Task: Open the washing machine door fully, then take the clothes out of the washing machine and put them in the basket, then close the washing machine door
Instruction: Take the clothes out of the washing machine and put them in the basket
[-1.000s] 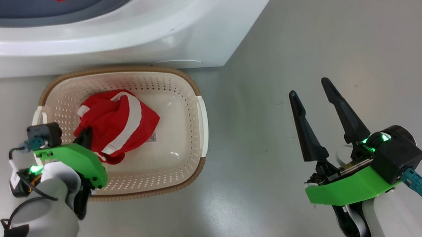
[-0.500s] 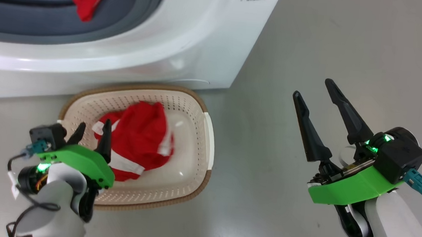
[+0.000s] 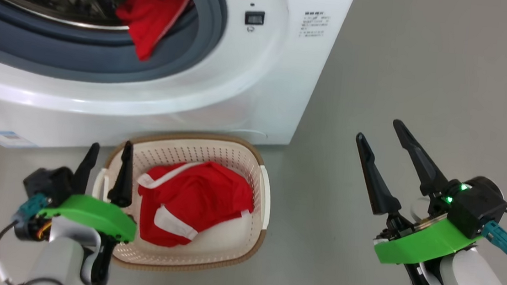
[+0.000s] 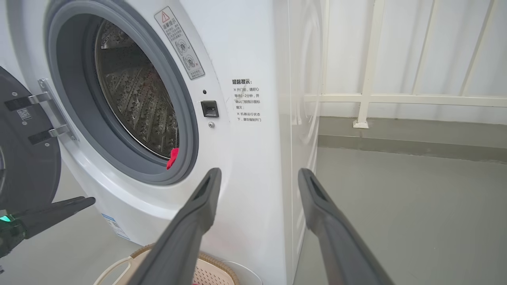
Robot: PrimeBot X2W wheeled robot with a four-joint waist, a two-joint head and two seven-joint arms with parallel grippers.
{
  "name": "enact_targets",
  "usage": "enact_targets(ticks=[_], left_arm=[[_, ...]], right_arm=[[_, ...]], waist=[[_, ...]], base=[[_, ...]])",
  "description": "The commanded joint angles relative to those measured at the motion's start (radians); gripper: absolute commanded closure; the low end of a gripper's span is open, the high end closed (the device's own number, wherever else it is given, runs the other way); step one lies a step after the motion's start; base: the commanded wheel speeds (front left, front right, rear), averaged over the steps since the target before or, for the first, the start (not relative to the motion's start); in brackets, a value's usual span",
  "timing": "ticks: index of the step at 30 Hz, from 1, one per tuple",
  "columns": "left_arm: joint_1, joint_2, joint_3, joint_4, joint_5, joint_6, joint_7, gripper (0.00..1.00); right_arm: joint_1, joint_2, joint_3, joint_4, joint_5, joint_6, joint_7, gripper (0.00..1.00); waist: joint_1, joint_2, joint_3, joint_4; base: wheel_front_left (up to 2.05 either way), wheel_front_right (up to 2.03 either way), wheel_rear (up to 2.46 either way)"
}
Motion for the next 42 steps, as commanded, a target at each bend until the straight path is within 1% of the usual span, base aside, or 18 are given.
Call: enact_targets(ticks=[1,5,8,15,21,28,34,42], left_arm=[[0.038,0.021,0.041,-0.053,0.004,-0.005,-0.012,0.00],[0.087,0.019,0.058,-0.147,0.012,-0.005,-0.012,0.00],[0.127,0.019,0.063,-0.243,0.022,-0.003,-0.012,0.00],[0.189,0.019,0.041,-0.310,-0.002,0.005,-0.012,0.00],[0.237,0.019,0.039,-0.404,0.010,0.030,-0.012,0.00],[0.293,0.019,0.027,-0.457,0.069,0.056,-0.012,0.00],[0.334,0.019,0.021,-0.494,0.117,0.059,-0.012,0.00],[0.371,0.019,0.028,-0.513,0.136,0.060,-0.012,0.00]], right_arm=[[0.024,-0.008,0.010,-0.020,-0.005,0.006,-0.006,0.00],[0.042,-0.008,0.011,-0.021,-0.002,0.006,-0.006,0.00],[0.053,-0.010,0.009,-0.024,0.001,0.006,-0.006,0.00],[0.078,-0.011,0.000,-0.025,0.005,0.006,-0.006,0.00],[0.109,-0.009,-0.016,-0.022,0.008,0.006,-0.006,0.00],[0.145,-0.006,-0.033,-0.028,0.003,0.006,-0.006,0.00],[0.176,-0.005,-0.045,-0.034,0.000,0.006,-0.006,0.00],[0.212,0.003,-0.071,-0.039,-0.009,0.006,-0.006,0.00]], waist=[[0.0000,-0.0001,-0.056,0.022],[0.0000,-0.0001,-0.097,0.024],[0.0000,-0.0001,-0.119,0.023],[0.0000,-0.0001,-0.154,0.020],[0.0000,-0.0001,-0.188,0.013],[0.0000,-0.0001,-0.222,0.005],[0.0000,-0.0001,-0.252,0.002],[0.0000,-0.0001,-0.284,0.002]], base=[[0.00,0.00,0.00],[0.00,0.00,0.00],[0.00,0.00,0.00],[0.00,0.00,0.00],[0.00,0.00,0.00],[0.00,0.00,0.00],[0.00,0.00,0.00],[0.00,0.00,0.00]])
